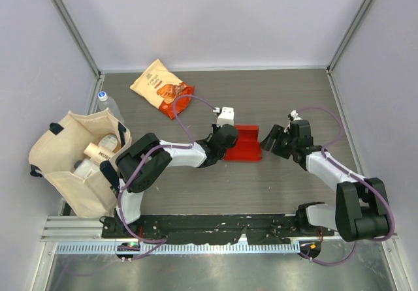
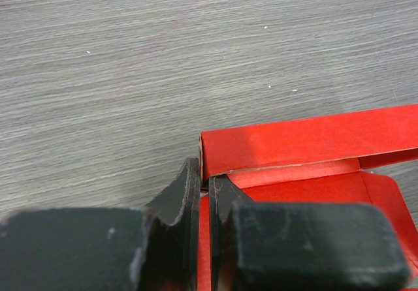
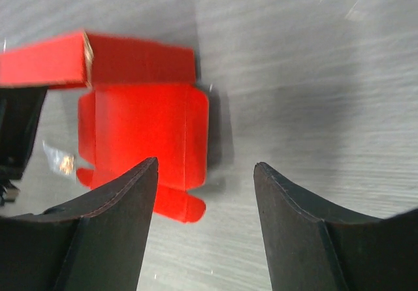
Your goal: Fold the paper box
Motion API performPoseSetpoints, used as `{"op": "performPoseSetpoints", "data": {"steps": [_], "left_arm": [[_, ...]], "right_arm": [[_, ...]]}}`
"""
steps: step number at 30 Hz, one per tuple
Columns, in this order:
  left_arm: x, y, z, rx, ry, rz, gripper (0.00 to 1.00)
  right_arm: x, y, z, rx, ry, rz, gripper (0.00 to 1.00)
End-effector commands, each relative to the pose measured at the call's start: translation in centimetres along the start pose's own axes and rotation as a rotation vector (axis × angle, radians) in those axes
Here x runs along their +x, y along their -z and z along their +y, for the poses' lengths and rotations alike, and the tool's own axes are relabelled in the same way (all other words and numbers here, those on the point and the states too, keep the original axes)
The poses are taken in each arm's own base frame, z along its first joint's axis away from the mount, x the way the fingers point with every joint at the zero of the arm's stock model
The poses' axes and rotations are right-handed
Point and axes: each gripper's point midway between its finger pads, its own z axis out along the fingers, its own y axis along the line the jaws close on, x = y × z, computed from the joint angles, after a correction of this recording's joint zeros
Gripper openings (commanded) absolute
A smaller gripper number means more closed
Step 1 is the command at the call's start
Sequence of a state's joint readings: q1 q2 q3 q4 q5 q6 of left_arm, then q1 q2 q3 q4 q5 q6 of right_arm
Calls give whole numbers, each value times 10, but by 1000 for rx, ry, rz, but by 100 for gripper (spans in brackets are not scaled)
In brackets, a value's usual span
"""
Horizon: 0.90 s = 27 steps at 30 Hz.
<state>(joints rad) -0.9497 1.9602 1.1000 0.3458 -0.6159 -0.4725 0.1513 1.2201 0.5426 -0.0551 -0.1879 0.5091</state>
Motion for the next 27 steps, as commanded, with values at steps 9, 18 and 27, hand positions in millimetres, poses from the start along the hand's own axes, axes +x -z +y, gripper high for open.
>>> {"op": "performPoseSetpoints", "data": {"steps": [9, 18, 27], "left_arm": [[16, 5, -1, 3, -24, 82, 0], [15, 4, -3, -1, -31, 80, 0], [13, 4, -3, 3, -33, 79, 0]], "right_arm": [[12, -9, 2, -105, 10, -12, 59], [-52, -16, 33, -35, 193, -382, 54], [-62, -27, 37, 131, 279, -487, 47]]}}
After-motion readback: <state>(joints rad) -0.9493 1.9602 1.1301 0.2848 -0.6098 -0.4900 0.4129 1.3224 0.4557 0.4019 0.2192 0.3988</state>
